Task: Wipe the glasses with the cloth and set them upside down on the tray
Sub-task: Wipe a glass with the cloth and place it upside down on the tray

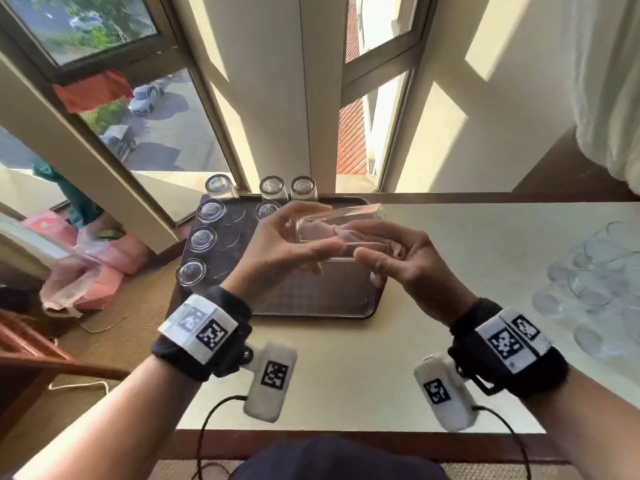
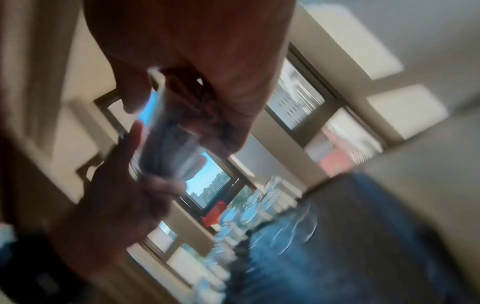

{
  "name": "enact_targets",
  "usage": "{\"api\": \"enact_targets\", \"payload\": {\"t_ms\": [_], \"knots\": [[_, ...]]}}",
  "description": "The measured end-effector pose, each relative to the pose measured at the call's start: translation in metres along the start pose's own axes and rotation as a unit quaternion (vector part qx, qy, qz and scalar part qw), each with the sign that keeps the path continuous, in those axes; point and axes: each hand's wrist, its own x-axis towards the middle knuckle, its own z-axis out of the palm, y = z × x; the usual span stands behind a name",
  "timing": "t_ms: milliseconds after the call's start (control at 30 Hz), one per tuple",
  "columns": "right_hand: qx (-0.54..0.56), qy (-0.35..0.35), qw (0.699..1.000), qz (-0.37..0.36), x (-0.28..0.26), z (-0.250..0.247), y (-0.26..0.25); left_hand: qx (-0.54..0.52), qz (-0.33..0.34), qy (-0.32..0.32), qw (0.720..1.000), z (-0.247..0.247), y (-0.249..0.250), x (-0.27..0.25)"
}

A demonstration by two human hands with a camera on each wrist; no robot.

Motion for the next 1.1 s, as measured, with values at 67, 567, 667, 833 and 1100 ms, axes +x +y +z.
{"api": "enact_targets", "payload": {"t_ms": [67,567,667,833,1100], "knots": [[0.105,-0.022,0.991,0.081,-0.001,-0.004,0.0,0.142,0.149,0.01,0.979,0.002,-0.001,-0.005],[0.085,0.004,0.994,0.069,0.002,-0.005,-0.008,0.138,0.187,-0.02,0.972,0.0,-0.007,-0.004],[-0.009,0.015,0.999,-0.036,0.002,0.0,-0.012,0.0,-0.001,-0.06,0.998,-0.001,0.0,-0.004],[0.003,-0.006,0.999,0.051,0.005,0.001,-0.011,0.104,0.113,0.001,0.988,0.0,-0.007,-0.007],[0.003,0.003,1.0,-0.02,-0.001,0.001,-0.007,0.001,0.003,-0.017,1.0,0.003,-0.01,-0.009]]}}
